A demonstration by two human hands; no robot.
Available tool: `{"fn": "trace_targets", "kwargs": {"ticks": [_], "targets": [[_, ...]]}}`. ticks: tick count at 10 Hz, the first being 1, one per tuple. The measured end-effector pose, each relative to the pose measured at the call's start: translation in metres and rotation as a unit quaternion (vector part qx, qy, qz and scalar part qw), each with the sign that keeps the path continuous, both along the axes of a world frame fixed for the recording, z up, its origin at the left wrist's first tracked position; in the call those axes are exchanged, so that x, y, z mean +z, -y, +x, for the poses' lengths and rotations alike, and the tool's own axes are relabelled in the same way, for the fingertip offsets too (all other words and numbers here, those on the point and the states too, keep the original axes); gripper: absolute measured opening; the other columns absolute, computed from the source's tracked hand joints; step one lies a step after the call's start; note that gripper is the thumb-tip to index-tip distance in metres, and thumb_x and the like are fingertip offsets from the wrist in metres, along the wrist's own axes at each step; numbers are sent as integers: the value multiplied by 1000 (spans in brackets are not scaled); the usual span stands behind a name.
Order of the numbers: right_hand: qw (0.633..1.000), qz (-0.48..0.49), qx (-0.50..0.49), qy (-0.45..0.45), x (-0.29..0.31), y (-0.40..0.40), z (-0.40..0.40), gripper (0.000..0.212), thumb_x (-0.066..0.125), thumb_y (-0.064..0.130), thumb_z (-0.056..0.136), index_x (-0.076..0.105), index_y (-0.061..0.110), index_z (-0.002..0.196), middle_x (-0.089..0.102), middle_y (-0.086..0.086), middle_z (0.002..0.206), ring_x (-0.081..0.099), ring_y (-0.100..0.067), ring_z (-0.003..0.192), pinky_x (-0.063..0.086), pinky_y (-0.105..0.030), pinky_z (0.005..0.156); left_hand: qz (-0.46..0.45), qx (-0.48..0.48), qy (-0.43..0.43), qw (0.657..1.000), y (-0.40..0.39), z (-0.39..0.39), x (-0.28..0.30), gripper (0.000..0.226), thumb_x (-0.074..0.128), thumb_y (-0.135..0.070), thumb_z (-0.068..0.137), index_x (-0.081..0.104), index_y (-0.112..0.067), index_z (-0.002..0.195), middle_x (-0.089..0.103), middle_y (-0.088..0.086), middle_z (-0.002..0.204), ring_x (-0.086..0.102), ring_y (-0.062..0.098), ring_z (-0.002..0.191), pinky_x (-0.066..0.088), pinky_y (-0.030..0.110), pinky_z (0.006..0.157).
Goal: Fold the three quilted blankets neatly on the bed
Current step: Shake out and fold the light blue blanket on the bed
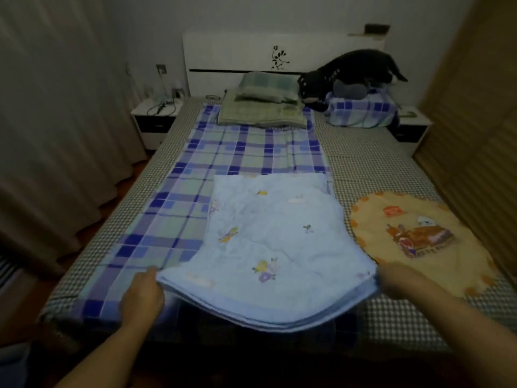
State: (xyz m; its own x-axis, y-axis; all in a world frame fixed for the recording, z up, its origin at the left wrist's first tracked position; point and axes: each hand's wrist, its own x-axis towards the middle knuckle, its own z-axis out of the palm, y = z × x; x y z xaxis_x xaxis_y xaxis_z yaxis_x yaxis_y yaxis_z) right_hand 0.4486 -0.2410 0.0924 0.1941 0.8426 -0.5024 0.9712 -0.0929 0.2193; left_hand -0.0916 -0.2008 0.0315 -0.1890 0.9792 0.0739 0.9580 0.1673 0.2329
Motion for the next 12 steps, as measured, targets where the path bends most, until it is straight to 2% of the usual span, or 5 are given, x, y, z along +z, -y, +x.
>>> {"fn": "trace_targets", "kwargs": {"ticks": [2, 3, 5, 7, 12], "targets": [[843, 519, -13, -138, 120, -111, -101, 4, 56, 14, 88, 53, 14, 91, 56, -7, 85, 50, -30, 73, 38, -35, 57, 328, 123, 417, 839, -135, 22, 107, 17, 46, -11, 97, 60, -19, 101, 62, 10, 105, 50, 5, 83, 38, 10, 72], [976, 136, 133, -106, 107, -161, -149, 8, 63, 24, 87, 61, 20, 94, 66, -4, 90, 65, -28, 85, 53, -36, 73, 104, -141, 317, 932, -199, 3, 104, 18, 47, -25, 85, 62, -30, 93, 65, -4, 85, 58, 13, 73, 45, 28, 70], [848, -357, 201, -337, 27, -268, -202, 94, 95, 44, 1, 58, 71, 83, 57, 8, 40, 48, 10, 33, 34, 2, 36, -644, -353, -206, 647, -282, -43, 53, 14, 64, -27, 93, 63, -16, 101, 63, 8, 80, 60, 20, 63, 56, 37, 66], [953, 301, 19, -12, 210, -409, -207, 21, 61, 17, 90, 69, 9, 108, 68, -18, 104, 65, -33, 89, 55, -40, 82, -131, -254, -25, 958, -515, -30, 196, 17, 57, -17, 95, 65, -10, 108, 68, 15, 109, 67, 34, 91, 57, 44, 82], [733, 671, -27, -108, 359, -339, -214, 27, 58, -1, 86, 67, 11, 109, 64, -17, 100, 55, -32, 87, 40, -35, 70, 348, 104, 158, 918, -455, -191, 431, 34, 42, -11, 97, 63, -16, 123, 60, 31, 122, 58, 51, 110, 48, 50, 91]]}}
